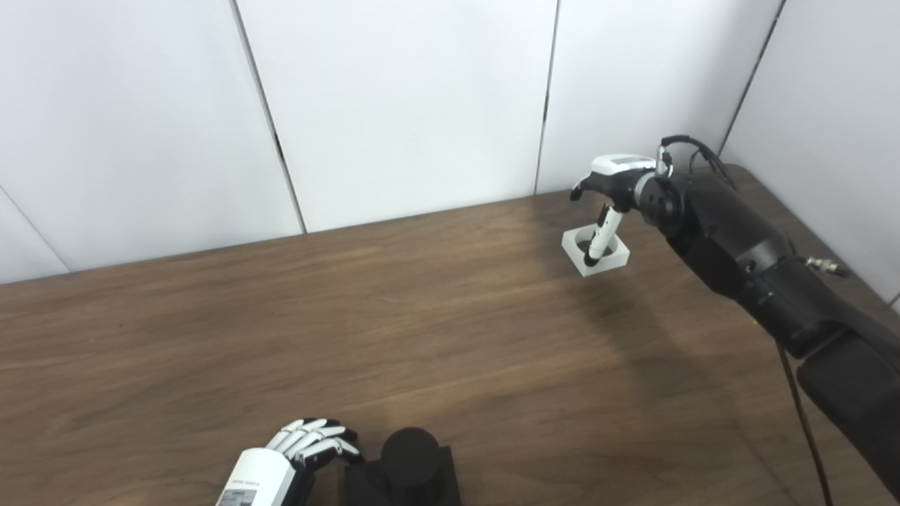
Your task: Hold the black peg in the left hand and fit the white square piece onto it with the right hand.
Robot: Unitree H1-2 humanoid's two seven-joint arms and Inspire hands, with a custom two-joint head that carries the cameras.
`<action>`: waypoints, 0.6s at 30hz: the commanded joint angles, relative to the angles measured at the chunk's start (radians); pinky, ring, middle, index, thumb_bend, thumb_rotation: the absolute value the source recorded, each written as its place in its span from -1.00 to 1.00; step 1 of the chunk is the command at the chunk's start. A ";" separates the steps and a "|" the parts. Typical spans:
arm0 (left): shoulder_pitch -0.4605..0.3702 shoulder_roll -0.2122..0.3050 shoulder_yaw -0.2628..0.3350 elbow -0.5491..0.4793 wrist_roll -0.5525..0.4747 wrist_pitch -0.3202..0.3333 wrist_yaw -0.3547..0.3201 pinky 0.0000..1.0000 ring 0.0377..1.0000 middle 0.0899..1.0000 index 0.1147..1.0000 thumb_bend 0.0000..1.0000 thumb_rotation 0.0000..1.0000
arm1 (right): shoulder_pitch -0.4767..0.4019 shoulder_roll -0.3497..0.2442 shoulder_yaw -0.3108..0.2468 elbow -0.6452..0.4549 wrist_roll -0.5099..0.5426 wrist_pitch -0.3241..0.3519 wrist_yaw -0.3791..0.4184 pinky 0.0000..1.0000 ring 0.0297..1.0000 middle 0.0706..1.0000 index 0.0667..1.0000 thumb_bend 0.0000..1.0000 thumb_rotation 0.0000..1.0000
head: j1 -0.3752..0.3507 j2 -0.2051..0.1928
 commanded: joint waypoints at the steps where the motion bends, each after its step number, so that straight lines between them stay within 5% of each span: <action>1: 0.030 0.032 0.011 0.012 0.031 0.049 -0.045 0.67 0.58 0.44 -0.15 0.02 -0.89 | -0.061 -0.040 -0.019 -0.038 -0.015 0.014 0.001 1.00 1.00 0.89 0.68 0.89 -0.58 | -0.001 0.001; 18: 0.021 0.034 0.011 0.038 0.028 0.042 -0.038 0.69 0.59 0.45 -0.15 0.01 -0.89 | -0.042 -0.047 -0.099 -0.119 0.026 0.031 -0.005 1.00 1.00 0.88 0.69 0.85 -0.63 | 0.007 -0.003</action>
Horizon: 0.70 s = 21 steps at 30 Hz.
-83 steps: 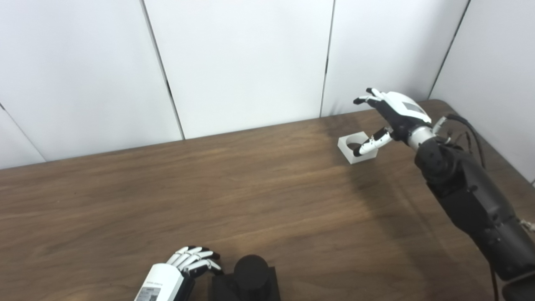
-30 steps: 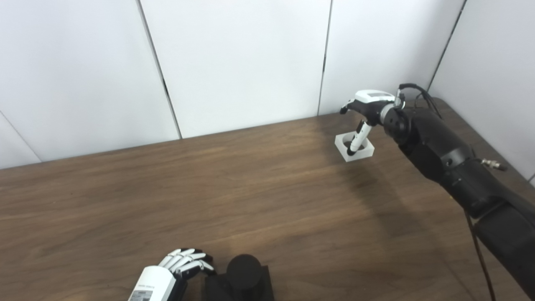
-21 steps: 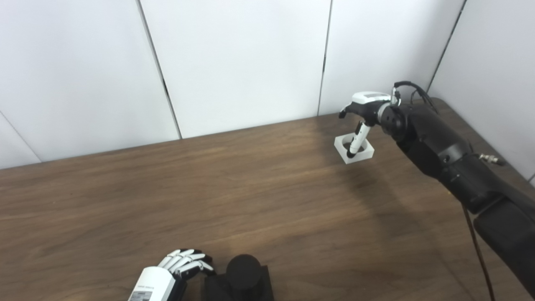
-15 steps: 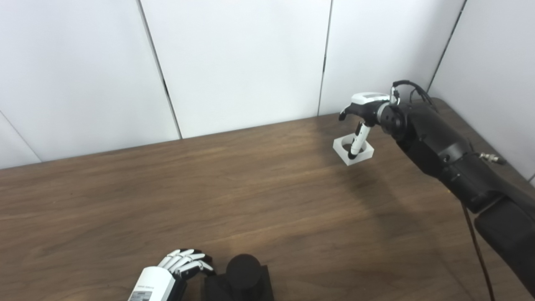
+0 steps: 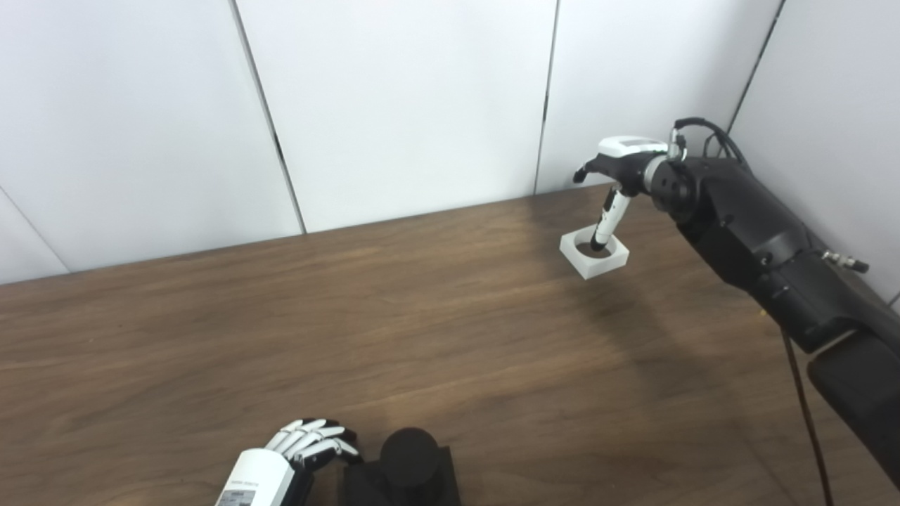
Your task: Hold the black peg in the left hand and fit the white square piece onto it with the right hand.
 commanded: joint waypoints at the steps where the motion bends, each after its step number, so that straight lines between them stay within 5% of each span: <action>1: 0.020 0.034 0.009 0.037 0.031 0.044 -0.038 0.69 0.59 0.45 -0.15 0.01 -0.89 | -0.042 -0.025 -0.028 -0.037 0.008 0.006 -0.018 1.00 1.00 0.88 0.69 0.84 -0.63 | 0.000 0.001; 21: 0.019 0.036 0.014 0.039 0.033 0.040 -0.026 0.67 0.58 0.45 -0.15 0.01 -0.89 | -0.066 -0.045 0.042 -0.039 -0.043 0.007 0.086 1.00 1.00 0.85 0.54 0.91 -0.60 | -0.004 0.011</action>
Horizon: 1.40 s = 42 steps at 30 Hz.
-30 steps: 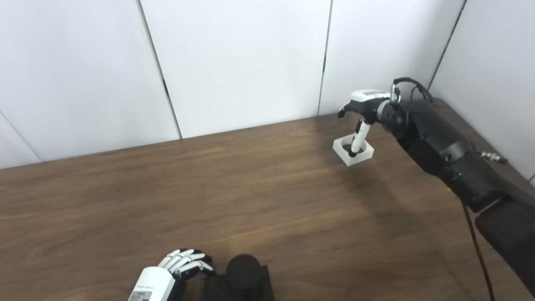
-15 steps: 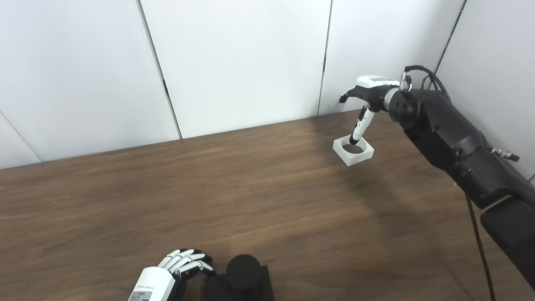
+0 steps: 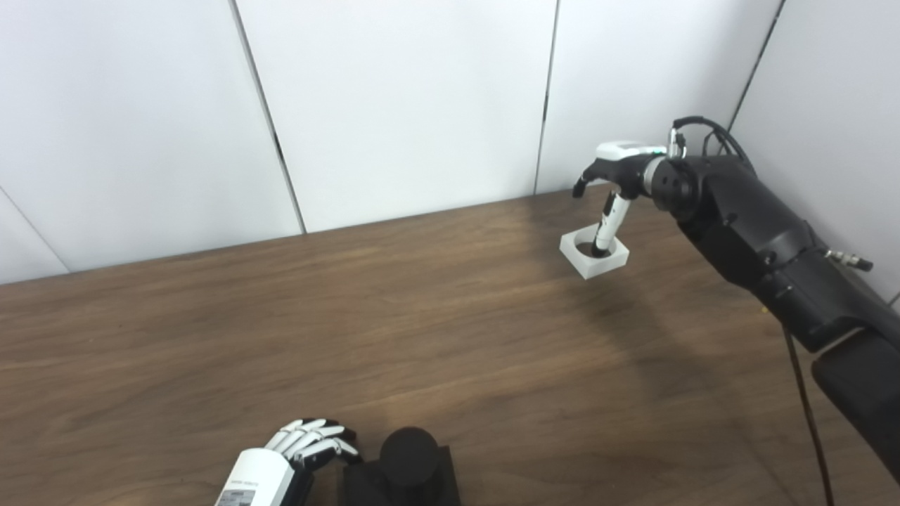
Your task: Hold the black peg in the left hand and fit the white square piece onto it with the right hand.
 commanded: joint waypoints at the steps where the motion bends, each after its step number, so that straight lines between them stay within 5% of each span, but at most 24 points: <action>1: 0.019 0.036 0.015 0.038 0.035 0.042 -0.027 0.67 0.58 0.44 -0.15 0.01 -0.89 | -0.066 -0.036 0.001 -0.027 -0.030 0.002 0.009 0.99 1.00 0.85 0.54 0.91 -0.59 | -0.001 0.000; 23: 0.020 0.036 0.021 0.041 0.034 0.041 -0.019 0.67 0.58 0.44 -0.15 0.02 -0.90 | -0.053 -0.029 0.015 -0.016 -0.049 -0.002 0.044 0.98 1.00 0.83 0.63 1.00 -0.50 | -0.006 0.007; 42: 0.019 0.042 0.029 0.023 0.019 0.048 -0.043 0.68 0.59 0.44 -0.15 0.01 -0.89 | -0.039 -0.035 0.035 -0.003 -0.072 -0.019 0.051 1.00 1.00 0.87 0.64 0.88 -0.54 | -0.010 0.018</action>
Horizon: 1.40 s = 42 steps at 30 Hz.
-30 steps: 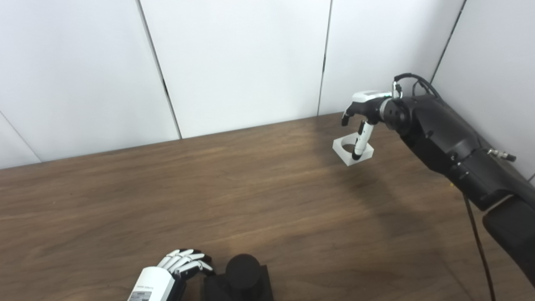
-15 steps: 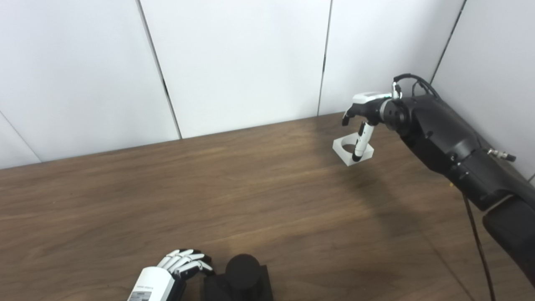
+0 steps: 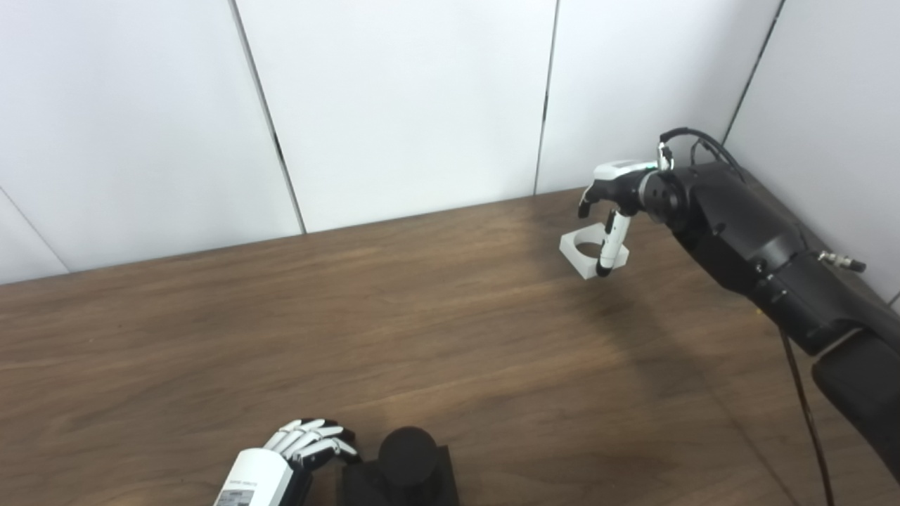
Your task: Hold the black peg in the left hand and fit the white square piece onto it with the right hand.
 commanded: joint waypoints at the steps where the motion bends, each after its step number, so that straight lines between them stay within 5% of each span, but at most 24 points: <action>1: 0.019 0.042 0.022 0.024 0.022 0.048 -0.041 0.68 0.59 0.44 -0.15 0.01 -0.89 | -0.034 -0.033 -0.010 -0.015 -0.017 -0.009 -0.021 1.00 1.00 0.87 0.64 0.88 -0.55 | 0.000 0.001; 27: 0.027 0.041 0.028 0.006 0.024 0.048 -0.042 0.67 0.58 0.44 -0.15 0.02 -0.90 | 0.010 -0.018 -0.038 0.002 0.008 -0.021 -0.086 1.00 1.00 0.88 0.65 0.85 -0.60 | 0.003 0.009; 42: 0.029 0.038 0.032 0.005 0.022 0.040 -0.036 0.66 0.57 0.44 -0.15 0.02 -0.90 | 0.071 -0.003 -0.058 0.009 0.038 -0.087 -0.209 0.86 0.95 0.79 0.51 0.73 -0.63 | 0.002 0.013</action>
